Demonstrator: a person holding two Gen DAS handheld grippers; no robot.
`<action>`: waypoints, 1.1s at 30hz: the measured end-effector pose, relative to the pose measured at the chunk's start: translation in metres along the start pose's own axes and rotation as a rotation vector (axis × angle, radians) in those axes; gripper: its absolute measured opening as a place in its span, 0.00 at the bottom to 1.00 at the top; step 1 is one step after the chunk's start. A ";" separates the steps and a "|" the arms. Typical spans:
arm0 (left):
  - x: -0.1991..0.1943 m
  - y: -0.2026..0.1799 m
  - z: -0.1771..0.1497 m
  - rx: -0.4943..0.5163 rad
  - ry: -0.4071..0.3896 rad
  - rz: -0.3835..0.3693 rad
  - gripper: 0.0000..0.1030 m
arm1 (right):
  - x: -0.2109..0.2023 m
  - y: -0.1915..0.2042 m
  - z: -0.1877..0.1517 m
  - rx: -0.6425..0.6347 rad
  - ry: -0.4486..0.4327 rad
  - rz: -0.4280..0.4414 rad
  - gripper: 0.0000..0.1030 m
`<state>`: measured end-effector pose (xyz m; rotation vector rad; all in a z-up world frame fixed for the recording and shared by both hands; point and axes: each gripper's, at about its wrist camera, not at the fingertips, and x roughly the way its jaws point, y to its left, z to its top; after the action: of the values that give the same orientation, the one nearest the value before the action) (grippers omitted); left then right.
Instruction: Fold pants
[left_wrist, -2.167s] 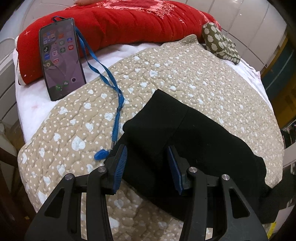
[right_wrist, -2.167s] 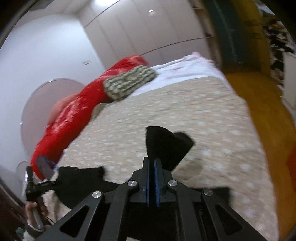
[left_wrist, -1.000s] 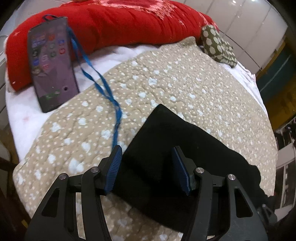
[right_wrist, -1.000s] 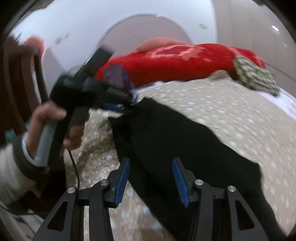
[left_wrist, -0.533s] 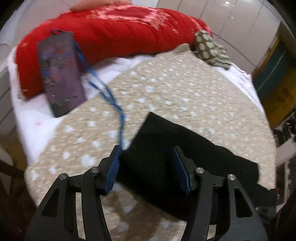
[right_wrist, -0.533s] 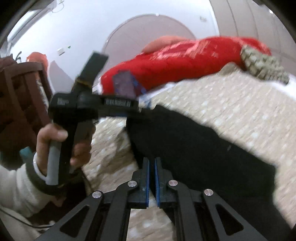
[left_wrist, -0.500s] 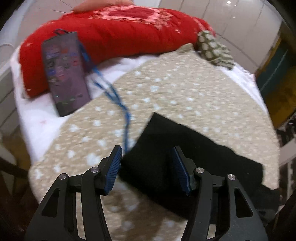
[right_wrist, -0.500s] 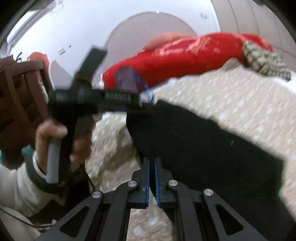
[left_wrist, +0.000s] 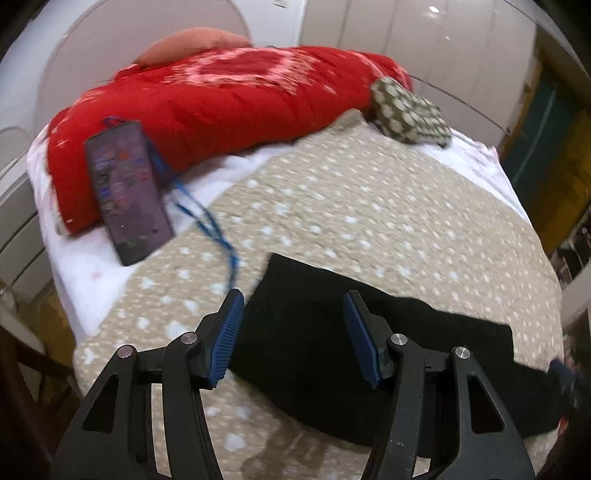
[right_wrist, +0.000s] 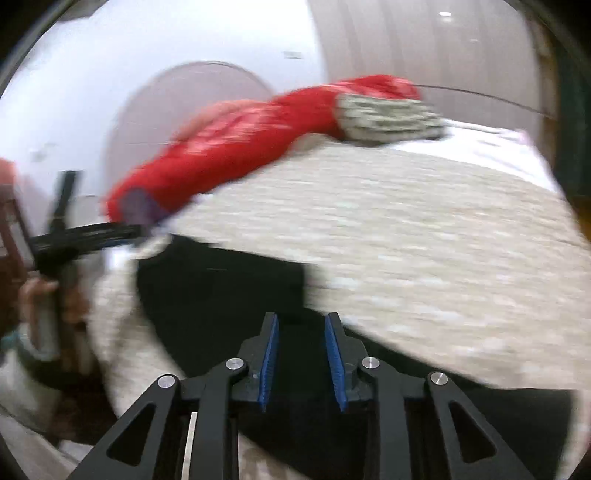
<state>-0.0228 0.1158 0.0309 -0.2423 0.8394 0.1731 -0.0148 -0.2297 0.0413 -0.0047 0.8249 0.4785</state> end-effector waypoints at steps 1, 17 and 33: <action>0.004 -0.009 -0.003 0.018 0.013 -0.009 0.54 | -0.001 -0.012 0.000 -0.008 0.013 -0.040 0.24; 0.046 -0.050 -0.030 0.122 0.128 -0.014 0.54 | 0.060 -0.015 -0.014 -0.101 0.208 0.083 0.24; 0.045 -0.051 -0.026 0.109 0.134 -0.011 0.54 | 0.060 0.000 0.015 -0.239 0.157 -0.003 0.03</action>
<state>0.0012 0.0621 -0.0126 -0.1570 0.9770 0.1010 0.0304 -0.2022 0.0093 -0.2667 0.9173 0.5769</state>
